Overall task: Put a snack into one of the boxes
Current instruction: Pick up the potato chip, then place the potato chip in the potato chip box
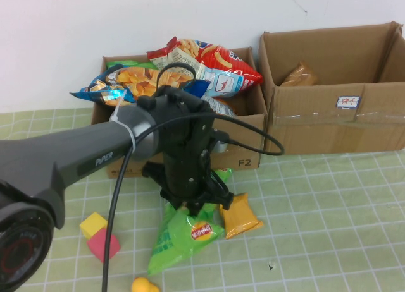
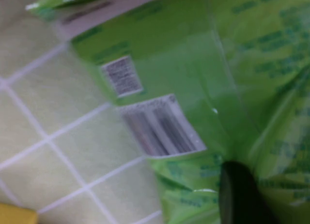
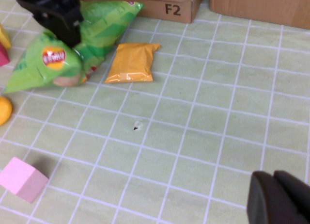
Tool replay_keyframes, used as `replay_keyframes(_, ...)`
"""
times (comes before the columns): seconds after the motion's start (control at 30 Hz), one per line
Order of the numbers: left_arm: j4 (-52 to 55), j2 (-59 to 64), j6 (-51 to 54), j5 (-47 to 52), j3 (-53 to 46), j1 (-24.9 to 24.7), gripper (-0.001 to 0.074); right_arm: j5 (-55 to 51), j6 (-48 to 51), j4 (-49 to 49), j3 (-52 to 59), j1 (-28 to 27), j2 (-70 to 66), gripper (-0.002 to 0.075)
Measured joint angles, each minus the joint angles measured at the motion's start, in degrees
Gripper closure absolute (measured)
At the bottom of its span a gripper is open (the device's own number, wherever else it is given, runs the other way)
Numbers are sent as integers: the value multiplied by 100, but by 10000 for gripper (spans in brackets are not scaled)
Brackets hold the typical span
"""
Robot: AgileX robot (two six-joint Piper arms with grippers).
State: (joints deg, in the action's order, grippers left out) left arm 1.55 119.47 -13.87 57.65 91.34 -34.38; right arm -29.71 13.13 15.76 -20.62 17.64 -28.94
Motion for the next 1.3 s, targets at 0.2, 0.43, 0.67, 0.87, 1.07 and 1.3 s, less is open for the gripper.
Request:
replay_keyframes(0.2,54,-86,276,211,16,0,559,20,0,34,0,0,0,728)
replay_keyframes(0.43,-409,-512,907,1017,269,0,582,20,0,34,0,0,0,728)
replay_keyframes(0.67,-464,-1393,1484,1269,1239,-5,583,20,0,34,0,0,0,728)
replay_keyframes(0.87,665,-1795,1924,1296,2394,-5,586,103,0,41,57,0,0,728)
replay_keyframes(1.07,2665,-1548,2055,116,2747,6,587,182,0,41,94,0,0,728)
replay_keyframes(1.3,3643,-658,2949,-1365,2747,-5,591,202,0,41,108,0,0,728)
